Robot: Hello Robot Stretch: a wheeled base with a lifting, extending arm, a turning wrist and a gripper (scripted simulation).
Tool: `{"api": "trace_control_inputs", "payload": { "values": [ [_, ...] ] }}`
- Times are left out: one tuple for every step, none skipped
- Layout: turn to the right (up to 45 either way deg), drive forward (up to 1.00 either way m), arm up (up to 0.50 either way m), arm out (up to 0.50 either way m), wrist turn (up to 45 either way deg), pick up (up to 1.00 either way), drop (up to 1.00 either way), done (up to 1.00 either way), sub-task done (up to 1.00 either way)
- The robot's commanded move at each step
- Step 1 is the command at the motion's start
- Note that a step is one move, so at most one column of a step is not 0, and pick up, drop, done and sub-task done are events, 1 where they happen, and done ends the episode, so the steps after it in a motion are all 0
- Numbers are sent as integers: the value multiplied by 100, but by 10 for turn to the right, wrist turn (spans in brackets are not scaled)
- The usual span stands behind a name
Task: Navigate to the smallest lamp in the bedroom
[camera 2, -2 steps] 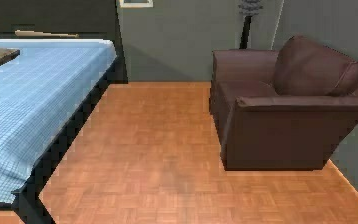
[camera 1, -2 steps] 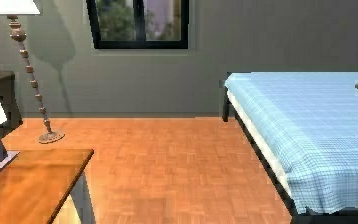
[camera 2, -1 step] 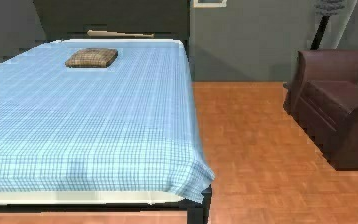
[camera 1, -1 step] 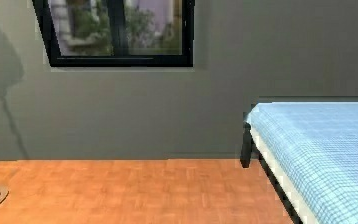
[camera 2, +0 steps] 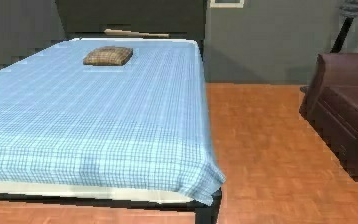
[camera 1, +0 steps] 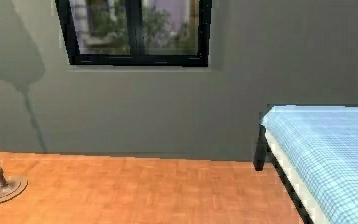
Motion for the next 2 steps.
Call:
{"api": "trace_control_inputs", "payload": {
  "values": [
    [0,20,0,0,0,0,0,0,0],
    [-60,0,0,0,0,0,0,0,0]
  ]
}}
